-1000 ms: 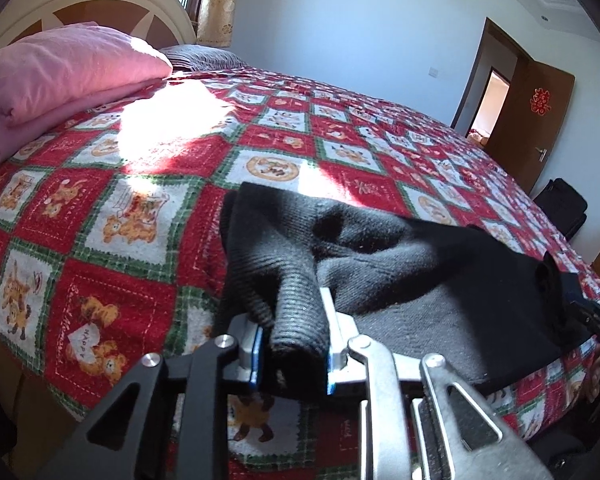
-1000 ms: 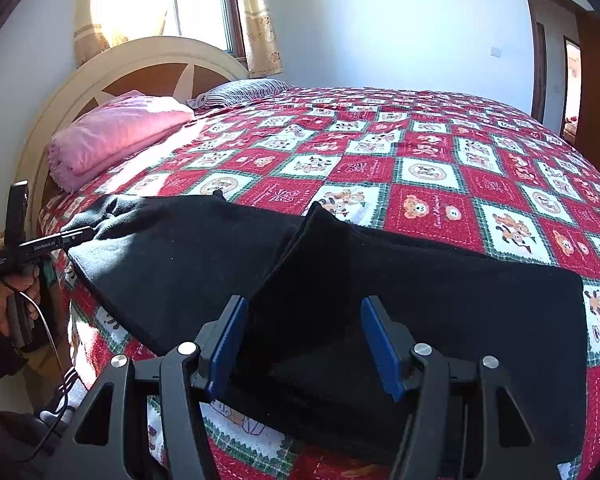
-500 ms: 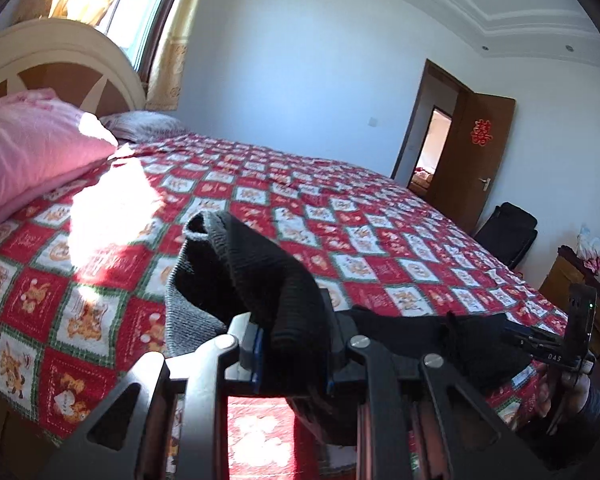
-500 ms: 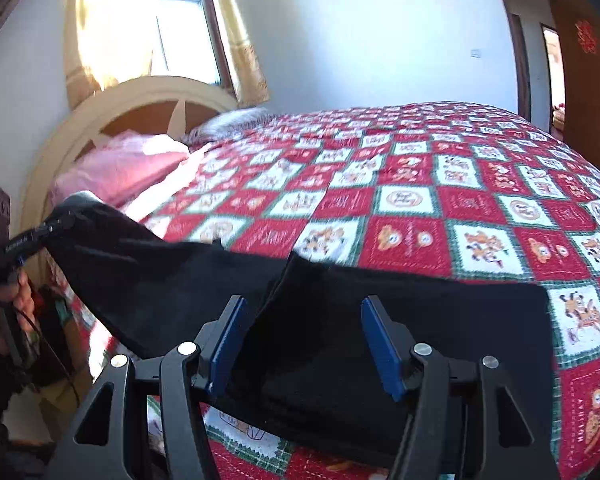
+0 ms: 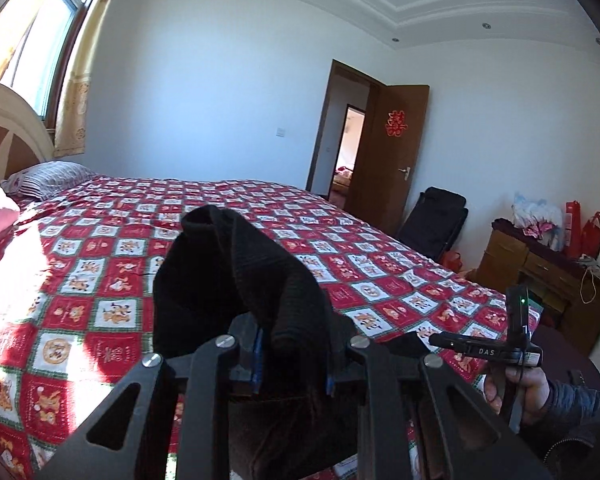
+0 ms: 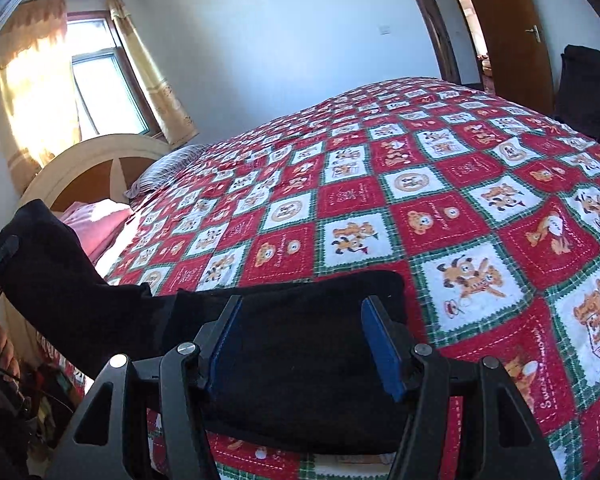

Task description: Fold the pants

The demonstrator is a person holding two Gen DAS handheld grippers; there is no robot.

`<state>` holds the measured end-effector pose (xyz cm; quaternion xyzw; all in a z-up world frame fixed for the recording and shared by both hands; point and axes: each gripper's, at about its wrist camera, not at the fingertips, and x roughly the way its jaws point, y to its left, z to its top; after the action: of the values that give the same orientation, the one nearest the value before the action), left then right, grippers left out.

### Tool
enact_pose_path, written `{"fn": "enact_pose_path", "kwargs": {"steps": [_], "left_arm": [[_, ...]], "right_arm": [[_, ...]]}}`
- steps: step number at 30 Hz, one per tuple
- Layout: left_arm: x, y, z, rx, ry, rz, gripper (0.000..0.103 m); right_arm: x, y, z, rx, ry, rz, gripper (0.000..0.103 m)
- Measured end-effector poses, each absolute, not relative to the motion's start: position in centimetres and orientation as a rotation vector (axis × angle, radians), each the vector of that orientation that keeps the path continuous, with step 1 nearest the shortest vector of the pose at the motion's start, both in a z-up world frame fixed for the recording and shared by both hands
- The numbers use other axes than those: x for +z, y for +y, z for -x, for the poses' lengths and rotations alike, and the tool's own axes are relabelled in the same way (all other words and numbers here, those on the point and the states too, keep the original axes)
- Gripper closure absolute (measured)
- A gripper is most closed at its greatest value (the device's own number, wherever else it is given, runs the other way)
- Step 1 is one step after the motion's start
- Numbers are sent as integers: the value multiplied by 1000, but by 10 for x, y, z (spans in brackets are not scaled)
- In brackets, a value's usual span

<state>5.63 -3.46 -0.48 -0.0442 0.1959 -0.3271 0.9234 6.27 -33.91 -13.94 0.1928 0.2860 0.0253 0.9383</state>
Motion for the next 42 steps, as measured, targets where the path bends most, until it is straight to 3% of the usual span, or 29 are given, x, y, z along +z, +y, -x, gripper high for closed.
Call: {"fn": "enact_pose_path", "kwargs": {"steps": [9, 23, 27, 32, 36, 42], "left_arm": [[-19, -139, -58, -829, 487, -49, 80], [-92, -258, -39, -924, 628, -372, 79], [-102, -263, -25, -963, 629, -358, 57], [-88, -238, 5, -968, 519, -336, 45], [-82, -202, 2, -849, 457, -296, 23], [-98, -140, -33, -602, 479, -185, 18]], "right_arm": [[-144, -386, -59, -25, 554, -467, 41], [-164, -406, -69, -41, 577, -556, 41], [-166, -402, -71, -10, 580, -550, 41], [-165, -403, -69, 9, 564, -570, 41], [-162, -399, -67, 66, 569, -607, 41], [-151, -363, -69, 194, 617, -530, 41]]}}
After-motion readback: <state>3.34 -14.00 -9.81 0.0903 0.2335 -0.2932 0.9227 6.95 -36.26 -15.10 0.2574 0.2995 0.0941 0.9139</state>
